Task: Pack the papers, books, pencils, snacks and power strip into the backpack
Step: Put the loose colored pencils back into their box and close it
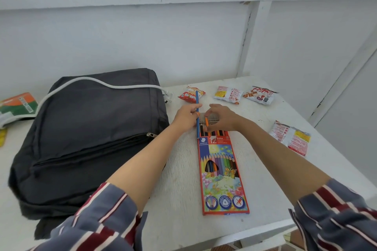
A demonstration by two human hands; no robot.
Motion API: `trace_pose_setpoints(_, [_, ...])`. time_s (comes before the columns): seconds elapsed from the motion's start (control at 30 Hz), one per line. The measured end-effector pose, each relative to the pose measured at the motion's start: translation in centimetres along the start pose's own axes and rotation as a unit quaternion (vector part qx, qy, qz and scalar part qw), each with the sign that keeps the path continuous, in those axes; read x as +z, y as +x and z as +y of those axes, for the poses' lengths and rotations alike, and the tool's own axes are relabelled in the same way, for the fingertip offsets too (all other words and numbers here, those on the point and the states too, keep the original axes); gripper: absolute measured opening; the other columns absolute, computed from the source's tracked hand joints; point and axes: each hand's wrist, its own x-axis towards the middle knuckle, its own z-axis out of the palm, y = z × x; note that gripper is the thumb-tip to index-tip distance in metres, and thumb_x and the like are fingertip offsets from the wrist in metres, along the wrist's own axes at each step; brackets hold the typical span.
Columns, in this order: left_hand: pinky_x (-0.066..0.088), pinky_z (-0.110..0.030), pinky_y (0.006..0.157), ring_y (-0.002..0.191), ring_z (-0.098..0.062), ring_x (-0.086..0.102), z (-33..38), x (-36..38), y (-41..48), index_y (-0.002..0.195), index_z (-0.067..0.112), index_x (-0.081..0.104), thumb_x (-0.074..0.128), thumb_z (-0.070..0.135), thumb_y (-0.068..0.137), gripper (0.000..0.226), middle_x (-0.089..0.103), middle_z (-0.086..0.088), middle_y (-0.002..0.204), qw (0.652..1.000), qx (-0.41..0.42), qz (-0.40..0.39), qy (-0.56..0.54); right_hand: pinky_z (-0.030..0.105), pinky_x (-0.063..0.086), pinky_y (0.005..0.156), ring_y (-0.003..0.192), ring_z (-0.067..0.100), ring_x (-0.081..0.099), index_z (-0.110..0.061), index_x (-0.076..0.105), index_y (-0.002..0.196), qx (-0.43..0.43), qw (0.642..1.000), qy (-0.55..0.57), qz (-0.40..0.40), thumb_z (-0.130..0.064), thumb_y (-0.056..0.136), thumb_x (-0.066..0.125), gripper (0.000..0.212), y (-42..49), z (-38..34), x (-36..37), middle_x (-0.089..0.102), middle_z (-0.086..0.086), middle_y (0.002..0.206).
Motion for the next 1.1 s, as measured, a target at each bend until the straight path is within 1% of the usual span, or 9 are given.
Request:
trace_pose_setpoints(0.13, [0.044,-0.037,0.101,0.124,-0.028,0.046,0.2,0.0,0.0,0.136,0.015,0.046,0.043,0.005,0.097,0.041,0.049,-0.014,0.135,1.000,0.009,0.015,0.010,0.046,0.028,0.110,0.137,0.023,0.029,-0.022,0.065,0.107,-0.008,0.999,0.040,0.005,-0.034,0.080,0.070,0.029,-0.1,0.8,-0.2,0.027,0.001,0.152])
trace_pose_setpoints(0.23, [0.037,-0.023,0.095,0.126,-0.025,0.045,0.5,0.1,0.0,0.136,0.013,0.046,0.042,0.005,0.097,0.040,0.049,-0.011,0.136,0.999,0.028,0.025,0.027,0.046,0.030,0.109,0.135,0.022,0.033,-0.020,0.072,0.093,-0.009,0.998,0.055,-0.004,-0.031,0.081,0.069,0.017,-0.3,1.2,-0.2,0.029,0.000,0.151])
trace_pose_setpoints(0.33, [0.034,-0.019,0.091,0.125,-0.023,0.046,1.0,0.2,0.0,0.136,0.012,0.047,0.043,0.004,0.097,0.040,0.050,-0.010,0.136,0.997,0.049,0.037,0.039,0.042,0.029,0.109,0.136,0.022,0.032,-0.017,0.072,0.098,-0.008,0.998,0.068,-0.003,-0.029,0.084,0.066,0.019,-0.5,1.3,-0.1,0.028,0.001,0.152])
trace_pose_setpoints(0.47, [0.037,-0.017,0.085,0.118,-0.020,0.050,1.8,0.8,0.0,0.133,0.014,0.050,0.047,0.003,0.095,0.040,0.054,-0.008,0.132,0.995,0.070,0.063,0.025,0.036,0.027,0.107,0.136,0.022,0.032,-0.015,0.063,0.119,-0.007,0.997,0.075,0.031,-0.015,0.091,0.055,0.029,-0.7,1.5,-0.4,0.029,0.002,0.152])
trace_pose_setpoints(0.63, [0.041,-0.019,0.081,0.112,-0.019,0.052,1.8,1.9,0.1,0.133,0.019,0.051,0.048,0.007,0.095,0.040,0.055,-0.007,0.130,0.992,0.079,0.098,0.022,0.035,0.027,0.109,0.137,0.021,0.031,-0.020,0.059,0.125,0.010,0.997,0.071,0.023,-0.004,0.090,0.052,0.039,-0.6,2.4,-0.5,0.031,0.003,0.151])
trace_pose_setpoints(0.8, [0.042,-0.022,0.080,0.102,-0.019,0.054,1.7,2.6,0.1,0.130,0.019,0.054,0.052,0.009,0.094,0.038,0.058,-0.009,0.119,0.993,0.070,0.081,0.044,0.038,0.026,0.109,0.138,0.022,0.029,-0.024,0.056,0.128,0.014,0.998,0.065,0.011,-0.005,0.091,0.051,0.042,-0.6,2.6,-0.5,0.029,0.004,0.152])
trace_pose_setpoints(0.87, [0.042,-0.021,0.074,0.092,-0.015,0.053,1.7,2.5,-0.1,0.128,0.016,0.055,0.055,0.010,0.092,0.037,0.061,-0.009,0.106,0.995,0.060,0.058,0.063,0.041,0.025,0.110,0.138,0.023,0.028,-0.025,0.056,0.128,0.012,0.998,0.057,0.012,-0.005,0.090,0.050,0.043,-0.7,2.6,-0.6,0.029,0.004,0.152])
trace_pose_setpoints(0.93, [0.042,-0.020,0.070,0.090,-0.018,0.057,1.6,2.3,-0.3,0.128,0.015,0.055,0.058,0.013,0.091,0.037,0.062,-0.009,0.097,0.995,0.049,0.024,0.081,0.043,0.025,0.111,0.138,0.023,0.027,-0.027,0.057,0.127,0.010,0.998,0.054,0.014,-0.006,0.091,0.050,0.043,-0.7,2.7,-0.7,0.030,0.003,0.152])
trace_pose_setpoints(1.1, [0.040,-0.024,0.078,0.104,-0.023,0.057,1.5,1.9,-0.7,0.122,0.012,0.059,0.063,0.017,0.088,0.035,0.061,-0.012,0.116,0.990,0.045,0.003,0.135,0.045,0.026,0.111,0.138,0.024,0.027,-0.028,0.056,0.127,0.013,0.999,0.047,0.014,-0.009,0.092,0.050,0.041,-0.8,2.8,-0.6,0.030,0.004,0.151])
